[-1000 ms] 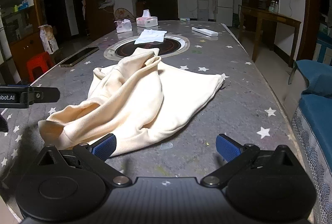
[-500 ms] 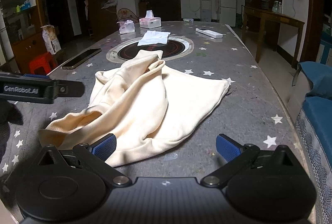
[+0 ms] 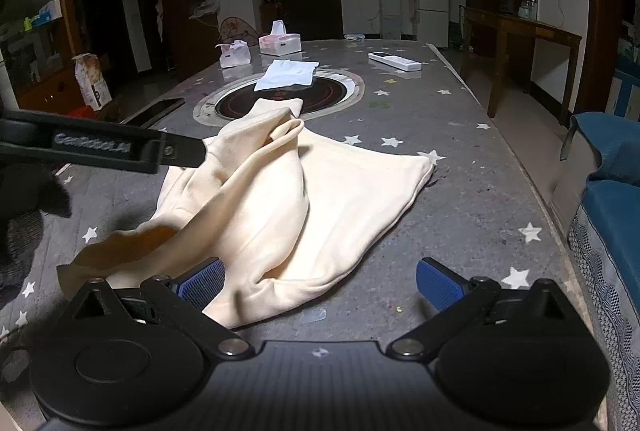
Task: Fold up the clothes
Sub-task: 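Move the left gripper over the sweatshirt and grasp its hem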
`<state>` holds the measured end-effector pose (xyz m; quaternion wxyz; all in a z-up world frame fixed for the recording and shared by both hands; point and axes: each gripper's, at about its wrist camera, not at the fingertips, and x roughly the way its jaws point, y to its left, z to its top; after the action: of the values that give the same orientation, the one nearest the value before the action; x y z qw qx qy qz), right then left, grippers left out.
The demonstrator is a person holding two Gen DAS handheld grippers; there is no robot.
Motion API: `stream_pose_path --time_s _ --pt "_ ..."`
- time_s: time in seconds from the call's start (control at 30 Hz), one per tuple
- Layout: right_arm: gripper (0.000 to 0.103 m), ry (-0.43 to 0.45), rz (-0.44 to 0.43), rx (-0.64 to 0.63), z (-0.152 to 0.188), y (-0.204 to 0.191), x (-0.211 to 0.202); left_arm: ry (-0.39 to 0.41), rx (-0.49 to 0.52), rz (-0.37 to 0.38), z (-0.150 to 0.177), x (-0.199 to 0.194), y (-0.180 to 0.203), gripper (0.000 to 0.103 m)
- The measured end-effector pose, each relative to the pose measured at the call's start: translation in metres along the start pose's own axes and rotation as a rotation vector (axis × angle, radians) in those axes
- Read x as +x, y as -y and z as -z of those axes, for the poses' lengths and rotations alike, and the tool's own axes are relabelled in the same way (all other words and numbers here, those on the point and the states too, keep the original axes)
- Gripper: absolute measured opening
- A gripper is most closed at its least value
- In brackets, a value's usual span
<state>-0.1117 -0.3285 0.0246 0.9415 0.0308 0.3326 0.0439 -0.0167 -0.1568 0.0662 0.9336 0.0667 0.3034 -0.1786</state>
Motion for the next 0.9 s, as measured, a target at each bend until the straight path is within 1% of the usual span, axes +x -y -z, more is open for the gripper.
stream_pose_path --time_s 0.13,0.27,0.33,0.4,0.47,0.53,0.57,0.63,0.67,0.73,0.77,0.83,0.9 --pt "0.103 0.001 0.003 0.007 -0.001 0.004 0.001 -0.008 0.016 0.013 -0.006 0.011 0.004 0.090" --pt "0.103 0.001 0.006 0.016 -0.003 0.008 0.002 -0.022 0.025 0.023 -0.010 0.022 0.007 0.088" --pt "0.103 0.002 0.007 0.019 -0.004 0.010 0.003 -0.029 0.026 0.031 -0.012 0.028 0.008 0.083" --pt "0.103 0.004 0.007 0.020 -0.005 0.011 0.003 -0.038 0.028 0.041 -0.014 0.034 0.008 0.083" --pt "0.103 0.005 0.007 0.022 -0.006 0.012 0.004 -0.047 0.033 0.048 -0.015 0.040 0.008 0.077" --pt "0.103 0.005 0.006 0.025 -0.007 0.013 0.005 -0.061 0.032 0.054 -0.015 0.046 0.007 0.069" --pt "0.103 0.005 0.005 0.026 -0.008 0.014 0.006 -0.069 0.027 0.059 -0.016 0.050 0.005 0.068" --pt "0.103 0.005 0.004 0.028 -0.009 0.015 0.007 -0.083 0.017 0.070 -0.015 0.055 0.002 0.056" --pt "0.102 0.004 0.003 0.028 -0.009 0.015 0.008 -0.087 0.013 0.080 -0.015 0.058 0.000 0.054" --pt "0.102 0.003 0.002 0.027 -0.009 0.015 0.009 -0.092 0.002 0.097 -0.015 0.061 -0.004 0.043" --pt "0.102 0.003 0.002 0.027 -0.009 0.015 0.010 -0.094 -0.003 0.105 -0.015 0.062 -0.005 0.040" --pt "0.101 0.001 -0.001 0.029 -0.010 0.016 0.012 -0.096 -0.012 0.126 -0.015 0.063 -0.008 0.023" --pt "0.100 0.001 -0.001 0.030 -0.012 0.016 0.013 -0.098 -0.017 0.142 -0.016 0.064 -0.010 0.017"
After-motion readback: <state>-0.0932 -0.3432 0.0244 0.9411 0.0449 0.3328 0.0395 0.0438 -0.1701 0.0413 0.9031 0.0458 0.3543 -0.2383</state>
